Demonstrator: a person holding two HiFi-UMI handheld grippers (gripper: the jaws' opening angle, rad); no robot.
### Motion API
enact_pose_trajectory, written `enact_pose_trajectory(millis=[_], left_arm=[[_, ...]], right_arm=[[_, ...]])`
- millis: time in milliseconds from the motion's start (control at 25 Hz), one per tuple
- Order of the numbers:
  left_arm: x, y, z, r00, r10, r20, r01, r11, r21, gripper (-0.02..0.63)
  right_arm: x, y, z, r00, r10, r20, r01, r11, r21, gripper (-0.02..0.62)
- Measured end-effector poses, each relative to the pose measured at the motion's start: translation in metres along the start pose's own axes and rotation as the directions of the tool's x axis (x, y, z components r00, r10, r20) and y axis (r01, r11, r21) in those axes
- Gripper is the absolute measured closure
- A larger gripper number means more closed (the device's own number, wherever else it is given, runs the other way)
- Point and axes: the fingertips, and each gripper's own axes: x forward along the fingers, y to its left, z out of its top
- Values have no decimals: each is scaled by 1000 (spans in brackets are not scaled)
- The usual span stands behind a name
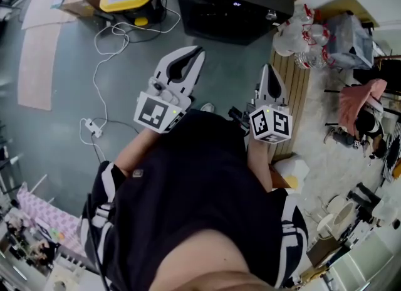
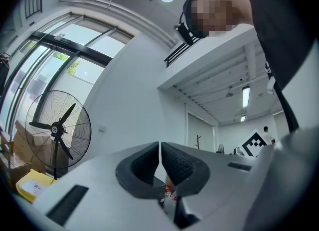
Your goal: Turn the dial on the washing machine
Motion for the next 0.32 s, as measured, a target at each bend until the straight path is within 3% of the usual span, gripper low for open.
enact_pose_trajectory(millis=[320], left_arm=[[5,6,1,1000,2,3,-2,1000,0,572]], right_arm=[[9,-1,3,1000,1,5,-1,1000,-5,572]])
